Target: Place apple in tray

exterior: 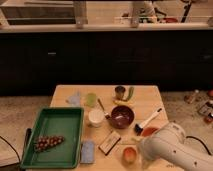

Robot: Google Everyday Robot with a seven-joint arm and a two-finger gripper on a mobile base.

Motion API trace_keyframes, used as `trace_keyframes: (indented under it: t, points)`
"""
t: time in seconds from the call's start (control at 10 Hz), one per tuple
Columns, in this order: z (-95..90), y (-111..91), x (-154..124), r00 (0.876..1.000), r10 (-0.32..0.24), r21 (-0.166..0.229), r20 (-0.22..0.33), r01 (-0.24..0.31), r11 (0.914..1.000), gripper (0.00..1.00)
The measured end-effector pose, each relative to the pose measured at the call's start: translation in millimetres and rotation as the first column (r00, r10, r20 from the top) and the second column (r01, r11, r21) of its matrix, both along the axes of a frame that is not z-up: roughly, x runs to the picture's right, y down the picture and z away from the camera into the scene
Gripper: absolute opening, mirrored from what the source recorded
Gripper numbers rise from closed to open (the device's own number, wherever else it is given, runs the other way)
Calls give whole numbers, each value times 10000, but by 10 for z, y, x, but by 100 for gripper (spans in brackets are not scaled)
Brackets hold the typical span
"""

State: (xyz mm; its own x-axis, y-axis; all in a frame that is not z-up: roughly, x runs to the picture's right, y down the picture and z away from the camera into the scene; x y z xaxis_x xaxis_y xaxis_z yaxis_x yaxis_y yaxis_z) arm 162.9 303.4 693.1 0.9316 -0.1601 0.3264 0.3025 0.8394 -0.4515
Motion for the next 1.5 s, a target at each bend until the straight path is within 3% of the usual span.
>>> trace_keyframes:
  t: [0.6, 1.5]
  points:
    - [99, 16, -229, 9946, 291, -649, 994, -227, 9976, 80]
    - [277, 111, -357, 9874, 362, -1532, 1540, -124, 9881, 80]
